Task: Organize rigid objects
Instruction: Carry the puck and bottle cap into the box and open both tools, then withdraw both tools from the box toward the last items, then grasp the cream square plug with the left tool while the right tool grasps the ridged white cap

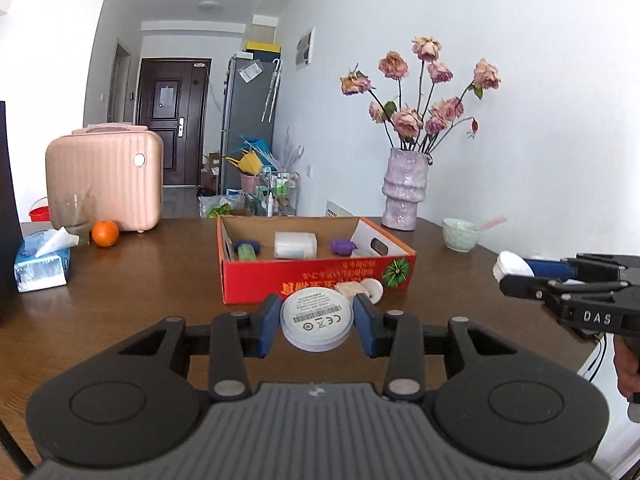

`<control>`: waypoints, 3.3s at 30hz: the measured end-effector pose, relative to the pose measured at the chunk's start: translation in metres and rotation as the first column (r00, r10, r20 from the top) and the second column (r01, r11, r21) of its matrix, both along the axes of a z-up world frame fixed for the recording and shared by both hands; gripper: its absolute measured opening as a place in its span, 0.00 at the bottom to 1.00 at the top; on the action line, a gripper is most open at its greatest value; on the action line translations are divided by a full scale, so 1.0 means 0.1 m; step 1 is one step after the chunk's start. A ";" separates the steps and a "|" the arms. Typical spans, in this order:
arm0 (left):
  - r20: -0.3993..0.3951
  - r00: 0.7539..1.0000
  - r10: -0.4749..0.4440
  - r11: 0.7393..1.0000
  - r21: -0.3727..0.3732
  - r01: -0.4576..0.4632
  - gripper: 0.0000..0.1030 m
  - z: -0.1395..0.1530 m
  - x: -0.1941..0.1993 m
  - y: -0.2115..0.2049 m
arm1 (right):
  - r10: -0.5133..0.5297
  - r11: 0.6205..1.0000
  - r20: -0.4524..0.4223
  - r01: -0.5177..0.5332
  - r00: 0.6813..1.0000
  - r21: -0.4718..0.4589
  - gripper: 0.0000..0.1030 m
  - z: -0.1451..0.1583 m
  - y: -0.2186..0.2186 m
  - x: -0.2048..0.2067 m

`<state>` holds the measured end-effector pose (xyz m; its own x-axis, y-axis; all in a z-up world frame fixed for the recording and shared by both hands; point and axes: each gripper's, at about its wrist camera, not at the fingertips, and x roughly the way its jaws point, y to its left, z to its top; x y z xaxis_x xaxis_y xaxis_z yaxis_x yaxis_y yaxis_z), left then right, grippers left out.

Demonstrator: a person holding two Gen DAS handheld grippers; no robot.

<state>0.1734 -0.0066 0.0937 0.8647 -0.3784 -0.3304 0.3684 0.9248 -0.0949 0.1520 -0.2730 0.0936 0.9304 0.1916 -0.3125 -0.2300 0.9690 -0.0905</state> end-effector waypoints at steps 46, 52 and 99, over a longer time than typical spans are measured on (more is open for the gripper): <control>-0.223 0.969 0.102 0.976 0.213 -0.054 0.69 -0.17 3.70 -0.74 | -0.013 0.982 -0.457 0.098 0.889 0.163 0.72 -0.25 -0.35 4.25; -0.130 0.983 0.132 0.961 0.259 -0.094 0.77 0.31 3.12 -0.56 | -0.041 0.982 -0.394 0.109 0.918 0.152 0.72 0.32 -0.44 3.68; -0.054 0.998 -0.027 0.977 0.212 0.038 1.00 -0.58 0.38 -0.46 | -0.089 0.994 -0.175 0.100 0.980 0.055 0.87 -0.69 -0.39 0.08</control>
